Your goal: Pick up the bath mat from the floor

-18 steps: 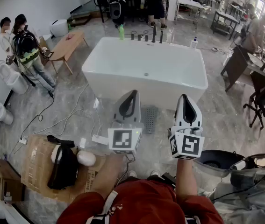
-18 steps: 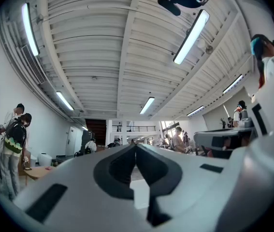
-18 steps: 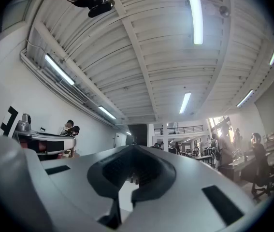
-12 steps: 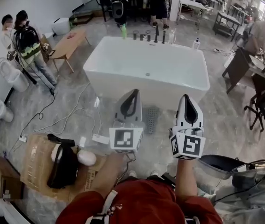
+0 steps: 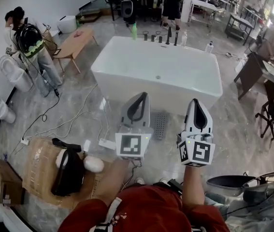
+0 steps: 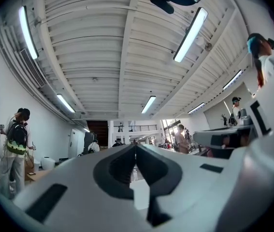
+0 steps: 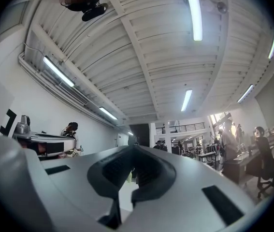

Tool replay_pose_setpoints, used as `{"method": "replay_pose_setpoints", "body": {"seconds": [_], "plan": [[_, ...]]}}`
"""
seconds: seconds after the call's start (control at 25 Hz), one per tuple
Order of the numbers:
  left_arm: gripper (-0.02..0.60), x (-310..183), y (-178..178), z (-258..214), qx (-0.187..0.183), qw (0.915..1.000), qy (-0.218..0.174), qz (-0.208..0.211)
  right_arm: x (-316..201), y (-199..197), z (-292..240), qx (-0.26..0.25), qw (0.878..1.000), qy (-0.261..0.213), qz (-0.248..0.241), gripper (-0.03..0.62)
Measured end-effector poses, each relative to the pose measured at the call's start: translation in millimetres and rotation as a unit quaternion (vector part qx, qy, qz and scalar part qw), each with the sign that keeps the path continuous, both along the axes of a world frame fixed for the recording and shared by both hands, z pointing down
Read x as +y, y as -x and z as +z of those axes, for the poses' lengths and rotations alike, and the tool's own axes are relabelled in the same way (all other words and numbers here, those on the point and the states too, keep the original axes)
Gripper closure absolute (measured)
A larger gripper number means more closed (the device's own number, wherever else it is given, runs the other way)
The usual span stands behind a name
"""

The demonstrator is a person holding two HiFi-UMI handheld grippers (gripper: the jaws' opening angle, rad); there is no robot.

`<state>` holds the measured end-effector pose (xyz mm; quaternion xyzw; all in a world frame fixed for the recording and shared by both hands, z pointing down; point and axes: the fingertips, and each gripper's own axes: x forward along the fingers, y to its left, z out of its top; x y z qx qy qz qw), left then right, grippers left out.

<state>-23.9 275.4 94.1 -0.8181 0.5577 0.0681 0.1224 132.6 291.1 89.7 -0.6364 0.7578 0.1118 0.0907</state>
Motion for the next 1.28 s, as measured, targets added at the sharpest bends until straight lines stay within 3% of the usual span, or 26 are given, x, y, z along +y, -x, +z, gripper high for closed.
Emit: {"method": "replay_pose_setpoints", "body": {"seconds": [0.56, 0.92, 1.28], "plan": [[0.566, -7.7, 52.0, 18.9, -0.001, 0.9998, 0.017, 0.005, -5.8, 53.4, 10.5, 0.011, 1.0, 0.005, -0.004, 0.582], [0.565, -27.9, 53.9, 26.0, -0.004, 0.9999, 0.015, 0.004, -26.0, 52.2, 16.3, 0.015, 1.0, 0.01, 0.0, 0.582], [0.565, -74.9, 34.3, 24.7, 0.0, 0.9997, 0.022, 0.006, -73.9, 30.6, 22.5, 0.009, 1.0, 0.019, 0.007, 0.582]]}}
